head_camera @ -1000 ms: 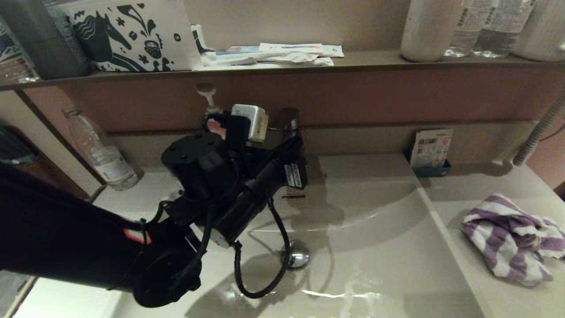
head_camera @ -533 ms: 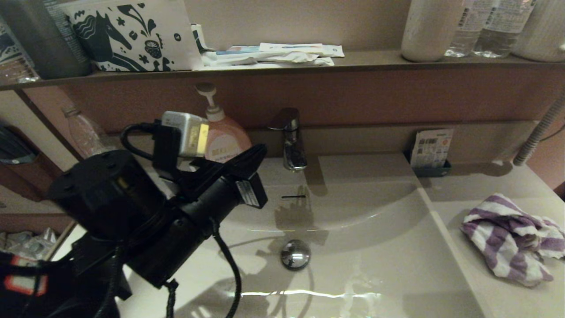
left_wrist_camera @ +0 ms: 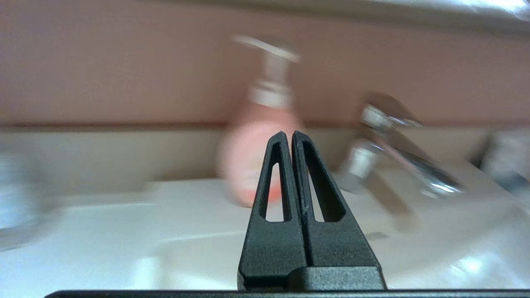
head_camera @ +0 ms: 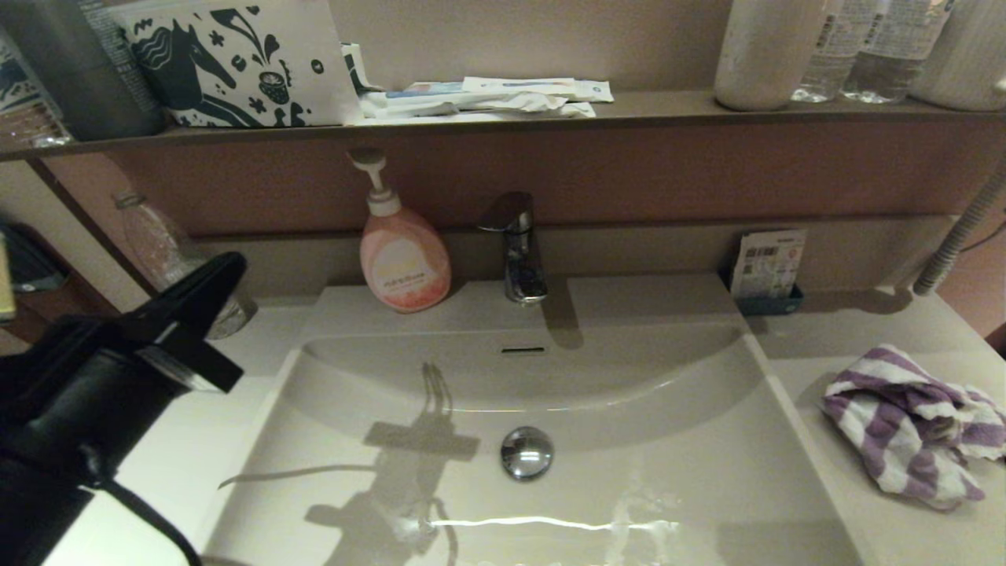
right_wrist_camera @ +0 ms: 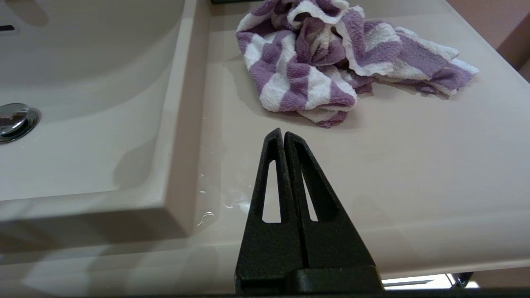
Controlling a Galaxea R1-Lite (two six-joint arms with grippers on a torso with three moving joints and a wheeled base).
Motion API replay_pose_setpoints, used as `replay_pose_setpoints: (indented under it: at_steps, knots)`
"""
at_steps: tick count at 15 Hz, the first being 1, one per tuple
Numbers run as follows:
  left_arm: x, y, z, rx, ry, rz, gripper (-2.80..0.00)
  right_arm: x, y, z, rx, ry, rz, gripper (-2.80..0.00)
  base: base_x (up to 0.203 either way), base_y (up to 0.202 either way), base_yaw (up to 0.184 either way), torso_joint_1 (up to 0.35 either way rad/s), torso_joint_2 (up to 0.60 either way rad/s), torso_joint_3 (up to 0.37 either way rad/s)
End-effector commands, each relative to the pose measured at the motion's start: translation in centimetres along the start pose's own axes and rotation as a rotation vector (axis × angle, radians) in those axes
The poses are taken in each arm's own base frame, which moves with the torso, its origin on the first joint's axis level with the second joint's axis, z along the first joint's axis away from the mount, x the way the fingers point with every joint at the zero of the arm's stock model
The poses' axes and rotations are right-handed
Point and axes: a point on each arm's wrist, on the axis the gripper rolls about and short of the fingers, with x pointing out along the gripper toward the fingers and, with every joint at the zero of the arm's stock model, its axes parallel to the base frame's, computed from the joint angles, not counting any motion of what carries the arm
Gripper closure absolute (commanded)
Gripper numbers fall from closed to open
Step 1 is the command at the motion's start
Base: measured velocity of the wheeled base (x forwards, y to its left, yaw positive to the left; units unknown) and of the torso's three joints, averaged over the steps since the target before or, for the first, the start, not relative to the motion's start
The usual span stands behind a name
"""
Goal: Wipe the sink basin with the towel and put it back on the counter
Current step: Pick up the cloth
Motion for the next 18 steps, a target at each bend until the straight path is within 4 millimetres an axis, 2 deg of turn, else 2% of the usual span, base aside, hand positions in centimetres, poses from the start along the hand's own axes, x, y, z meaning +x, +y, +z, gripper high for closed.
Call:
replay_pose_setpoints:
  at_steps: [1, 4, 8, 10, 13, 18]
  knots:
    - [-3.1, 2.2, 1.9, 0.012, -0.116, 0.109, 0.00, 0.0, 0.0, 0.0, 0.001, 0.000, 0.000, 0.00, 0.000, 0.000, 0.000, 0.000, 0.00, 0.000]
    - [-6.0, 3.8, 3.2, 0.060, -0.178, 0.245, 0.00, 0.0, 0.0, 0.0, 0.001, 0.000, 0.000, 0.00, 0.000, 0.000, 0.000, 0.000, 0.00, 0.000]
    - [-11.7, 4.0, 4.0, 0.092, -0.230, 0.315, 0.00, 0.0, 0.0, 0.0, 0.001, 0.000, 0.000, 0.00, 0.000, 0.000, 0.000, 0.000, 0.00, 0.000]
    - [-13.9, 3.9, 3.3, 0.113, -0.190, 0.347, 0.00, 0.0, 0.0, 0.0, 0.001, 0.000, 0.000, 0.00, 0.000, 0.000, 0.000, 0.000, 0.00, 0.000]
    - [-15.9, 3.6, 2.2, 0.136, -0.143, 0.368, 0.00, 0.0, 0.0, 0.0, 0.001, 0.000, 0.000, 0.00, 0.000, 0.000, 0.000, 0.000, 0.00, 0.000]
    - [-19.5, 3.2, -1.2, 0.146, -0.025, 0.299, 0.00, 0.0, 0.0, 0.0, 0.001, 0.000, 0.000, 0.00, 0.000, 0.000, 0.000, 0.000, 0.00, 0.000]
